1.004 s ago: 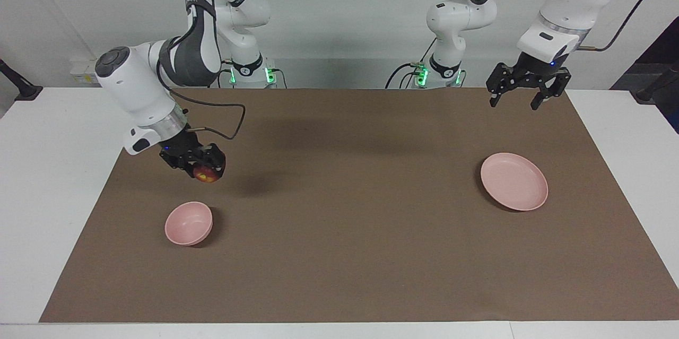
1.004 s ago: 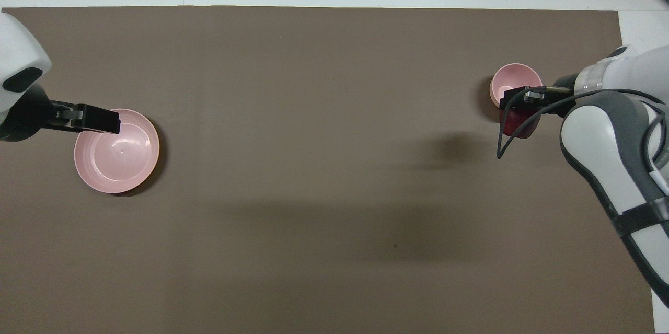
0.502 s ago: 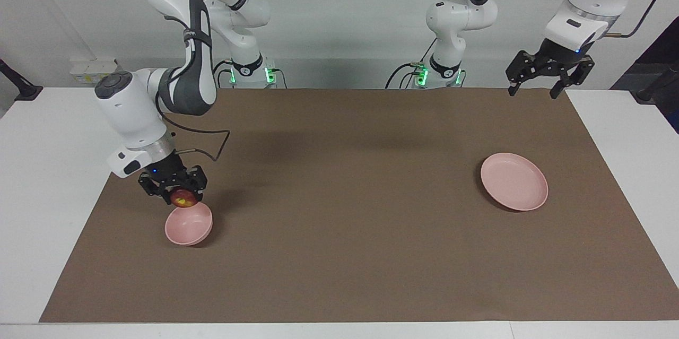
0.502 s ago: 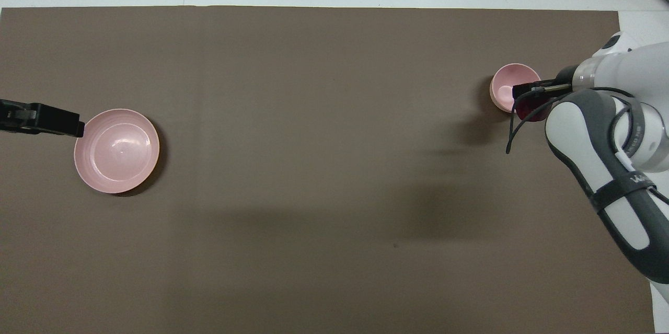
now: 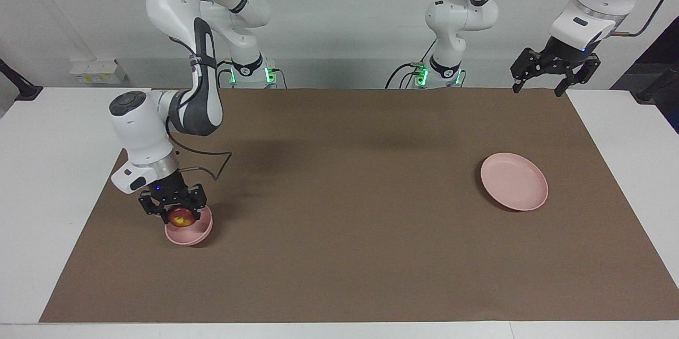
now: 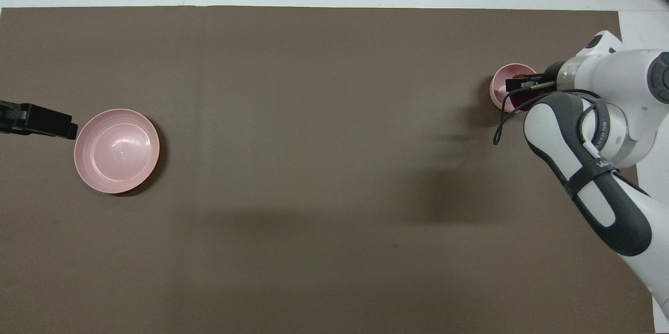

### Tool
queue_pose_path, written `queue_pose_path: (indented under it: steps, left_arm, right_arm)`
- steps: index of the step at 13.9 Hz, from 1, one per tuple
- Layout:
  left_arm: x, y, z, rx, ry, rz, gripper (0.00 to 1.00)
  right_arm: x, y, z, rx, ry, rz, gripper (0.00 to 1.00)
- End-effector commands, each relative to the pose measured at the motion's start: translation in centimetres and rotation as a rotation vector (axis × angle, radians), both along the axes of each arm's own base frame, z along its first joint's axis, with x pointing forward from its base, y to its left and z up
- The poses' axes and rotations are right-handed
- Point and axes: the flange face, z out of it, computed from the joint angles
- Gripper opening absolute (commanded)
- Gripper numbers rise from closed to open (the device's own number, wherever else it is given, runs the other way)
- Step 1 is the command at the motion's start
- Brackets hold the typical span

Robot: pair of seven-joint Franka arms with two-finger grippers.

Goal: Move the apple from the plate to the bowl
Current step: 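Move the apple with the right gripper over the small pink bowl and lower it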

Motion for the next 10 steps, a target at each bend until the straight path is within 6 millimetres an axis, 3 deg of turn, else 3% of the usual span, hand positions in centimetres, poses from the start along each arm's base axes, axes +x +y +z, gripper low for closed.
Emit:
queue_pose_path:
  steps: [1, 2, 3, 4, 5, 6, 7, 10]
  left_arm:
    - [0.1, 0.1, 0.7, 0.004, -0.003, -0.003, 1.00]
    - [0.1, 0.0, 0.8, 0.004, -0.007, -0.001, 1.00]
    - [0.1, 0.0, 0.8, 0.006, -0.009, -0.001, 1.00]
    - [0.0, -0.3, 0.9, 0.014, -0.011, -0.008, 1.00]
    - [0.0, -0.5, 0.9, 0.015, -0.012, -0.012, 1.00]
    - [-0.1, -1.1, 1.0, 0.015, -0.013, -0.021, 1.00]
    - [-0.1, -0.5, 1.0, 0.014, -0.013, -0.009, 1.00]
    - [-0.1, 0.1, 1.1, 0.009, -0.014, -0.001, 1.00]
  right_arm:
    - [0.6, -0.2, -0.1, -0.020, -0.016, 0.024, 0.00]
    - [0.5, 0.0, -0.2, -0.014, -0.008, 0.017, 0.02]
    - [0.5, 0.1, -0.2, -0.013, -0.007, 0.017, 0.12]
    - [0.5, 0.1, -0.3, -0.012, -0.004, 0.017, 0.29]
    - [0.5, 0.1, -0.4, -0.010, -0.003, 0.015, 0.52]
    - [0.5, 0.4, -0.6, -0.006, -0.001, 0.017, 0.82]
    - [0.6, 0.7, -0.5, 0.003, -0.004, 0.012, 1.00]
    - [0.6, 0.8, -0.3, -0.002, -0.003, 0.012, 1.00]
